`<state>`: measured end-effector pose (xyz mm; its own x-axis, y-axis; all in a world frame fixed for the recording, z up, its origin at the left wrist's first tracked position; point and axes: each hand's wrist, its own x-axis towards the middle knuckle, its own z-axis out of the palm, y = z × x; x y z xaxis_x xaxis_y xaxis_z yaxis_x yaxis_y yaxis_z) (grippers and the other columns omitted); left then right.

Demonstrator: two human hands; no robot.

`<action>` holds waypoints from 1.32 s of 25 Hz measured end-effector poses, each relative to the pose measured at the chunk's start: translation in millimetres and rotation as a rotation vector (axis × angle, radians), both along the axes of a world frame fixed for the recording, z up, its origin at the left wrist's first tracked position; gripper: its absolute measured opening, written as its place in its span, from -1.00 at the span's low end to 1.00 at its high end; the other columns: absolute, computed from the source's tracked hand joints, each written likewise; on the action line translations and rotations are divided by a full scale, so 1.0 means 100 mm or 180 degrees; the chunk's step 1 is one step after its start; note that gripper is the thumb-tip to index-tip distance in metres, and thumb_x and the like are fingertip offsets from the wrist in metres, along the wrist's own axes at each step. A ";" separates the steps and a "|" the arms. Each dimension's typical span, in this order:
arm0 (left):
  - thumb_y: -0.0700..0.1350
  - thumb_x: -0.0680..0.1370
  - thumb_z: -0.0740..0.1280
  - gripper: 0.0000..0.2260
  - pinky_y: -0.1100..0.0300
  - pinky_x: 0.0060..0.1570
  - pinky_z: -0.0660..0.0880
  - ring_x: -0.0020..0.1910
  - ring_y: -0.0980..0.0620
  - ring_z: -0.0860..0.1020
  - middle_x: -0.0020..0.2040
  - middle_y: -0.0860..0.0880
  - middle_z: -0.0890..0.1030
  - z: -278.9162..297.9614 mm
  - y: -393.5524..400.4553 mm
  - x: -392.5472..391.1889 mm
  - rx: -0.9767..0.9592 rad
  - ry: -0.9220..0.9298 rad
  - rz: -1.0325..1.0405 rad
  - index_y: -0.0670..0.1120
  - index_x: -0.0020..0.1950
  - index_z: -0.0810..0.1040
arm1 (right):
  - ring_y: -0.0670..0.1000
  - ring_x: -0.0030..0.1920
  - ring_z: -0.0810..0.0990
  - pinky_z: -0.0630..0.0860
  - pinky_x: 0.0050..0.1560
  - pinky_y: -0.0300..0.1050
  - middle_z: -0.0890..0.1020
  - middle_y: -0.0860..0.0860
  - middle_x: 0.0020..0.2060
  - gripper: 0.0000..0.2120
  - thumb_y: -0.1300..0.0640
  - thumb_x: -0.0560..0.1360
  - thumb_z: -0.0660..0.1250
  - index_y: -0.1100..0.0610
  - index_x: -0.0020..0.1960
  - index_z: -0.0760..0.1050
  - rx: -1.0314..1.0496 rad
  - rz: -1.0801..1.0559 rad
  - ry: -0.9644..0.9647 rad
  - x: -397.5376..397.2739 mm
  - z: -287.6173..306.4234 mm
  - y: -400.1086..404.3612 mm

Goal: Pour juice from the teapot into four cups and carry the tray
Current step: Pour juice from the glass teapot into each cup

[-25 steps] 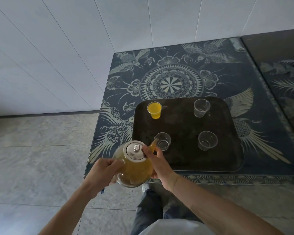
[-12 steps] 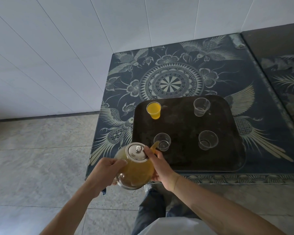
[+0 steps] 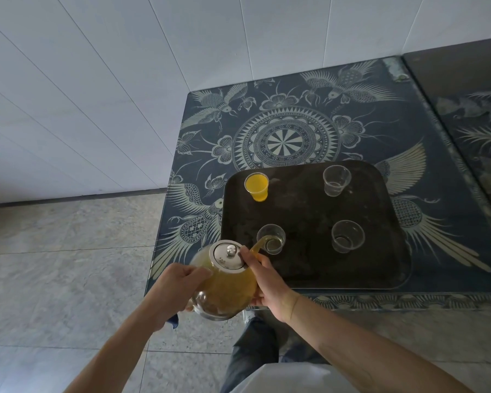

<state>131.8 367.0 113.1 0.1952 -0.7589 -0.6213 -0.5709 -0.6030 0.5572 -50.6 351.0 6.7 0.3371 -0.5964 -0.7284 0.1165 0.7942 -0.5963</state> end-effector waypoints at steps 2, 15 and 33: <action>0.02 0.52 0.37 -0.60 -0.16 -0.35 0.55 -0.47 -0.06 0.41 -0.45 -0.09 0.41 0.00 0.01 0.02 -0.0011 0.0005 0.0025 -0.33 -0.26 0.55 | 0.13 0.18 0.63 0.66 -0.02 0.03 0.60 0.06 0.22 -0.04 -0.58 0.17 0.35 -0.14 0.44 0.29 0.0002 0.0005 -0.0014 0.01 0.01 0.01; 0.03 0.51 0.38 -0.62 -0.30 -0.28 0.61 -0.49 -0.07 0.45 -0.42 -0.12 0.43 0.15 0.09 0.05 0.0035 -0.0009 -0.0007 -0.25 -0.33 0.54 | 0.14 0.21 0.61 0.63 0.01 0.04 0.59 0.08 0.24 -0.06 -0.58 0.21 0.35 -0.14 0.45 0.29 0.0047 0.0065 -0.0053 0.06 0.07 0.07; -0.05 0.54 0.38 -0.55 0.30 -0.66 0.29 -0.66 0.14 0.29 -0.60 0.05 0.34 0.23 0.12 0.04 -0.0132 -0.0024 -0.0013 -0.04 -0.56 0.42 | 0.15 0.23 0.60 0.63 0.07 0.06 0.59 0.09 0.26 -0.17 -0.54 0.33 0.31 -0.12 0.46 0.29 0.0055 0.0134 -0.0057 0.08 0.21 0.12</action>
